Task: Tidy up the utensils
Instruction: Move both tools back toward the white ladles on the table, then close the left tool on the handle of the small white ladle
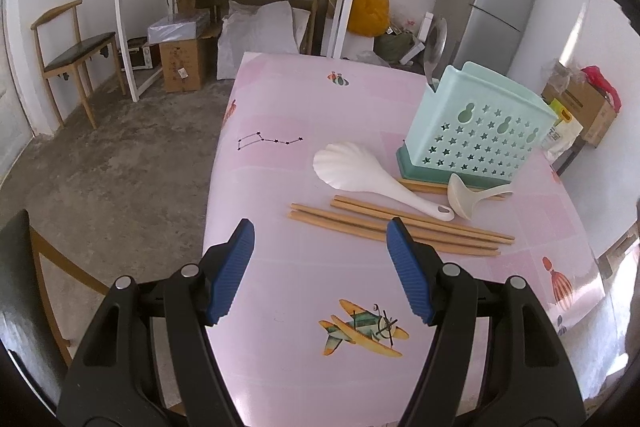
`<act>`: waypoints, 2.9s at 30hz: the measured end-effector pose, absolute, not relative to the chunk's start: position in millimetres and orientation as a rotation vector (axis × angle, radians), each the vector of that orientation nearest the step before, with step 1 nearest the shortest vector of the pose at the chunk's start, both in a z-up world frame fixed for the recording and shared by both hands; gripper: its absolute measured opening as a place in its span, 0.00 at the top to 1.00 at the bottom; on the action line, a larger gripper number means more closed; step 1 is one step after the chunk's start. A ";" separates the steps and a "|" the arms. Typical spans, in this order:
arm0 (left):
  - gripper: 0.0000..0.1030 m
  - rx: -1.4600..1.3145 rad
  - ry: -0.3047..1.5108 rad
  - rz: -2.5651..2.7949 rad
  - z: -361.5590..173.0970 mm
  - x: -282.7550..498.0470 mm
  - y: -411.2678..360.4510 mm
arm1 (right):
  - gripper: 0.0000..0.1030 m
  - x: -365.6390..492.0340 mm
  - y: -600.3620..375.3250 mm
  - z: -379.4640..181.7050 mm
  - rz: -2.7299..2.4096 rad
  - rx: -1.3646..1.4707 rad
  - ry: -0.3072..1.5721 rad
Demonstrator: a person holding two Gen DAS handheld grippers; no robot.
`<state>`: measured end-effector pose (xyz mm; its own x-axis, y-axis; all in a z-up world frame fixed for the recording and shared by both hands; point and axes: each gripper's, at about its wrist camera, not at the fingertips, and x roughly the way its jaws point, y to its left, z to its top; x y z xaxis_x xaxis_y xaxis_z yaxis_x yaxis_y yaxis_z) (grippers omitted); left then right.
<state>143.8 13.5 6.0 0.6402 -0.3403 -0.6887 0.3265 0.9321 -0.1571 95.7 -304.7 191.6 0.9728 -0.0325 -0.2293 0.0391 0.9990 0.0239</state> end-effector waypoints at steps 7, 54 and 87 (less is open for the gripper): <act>0.37 -0.019 0.792 -0.362 5.2 142.1 15.9 | 0.98 146.6 -312.9 123.7 -0.067 -0.013 0.349; 0.70 -0.082 1.055 -0.758 -41.8 216.6 -141.8 | 0.24 53.3 -302.5 -82.1 -0.177 0.164 0.887; 0.96 -0.298 0.889 -0.523 19.5 150.6 9.4 | 0.11 38.2 -331.5 -62.9 -0.042 0.363 0.777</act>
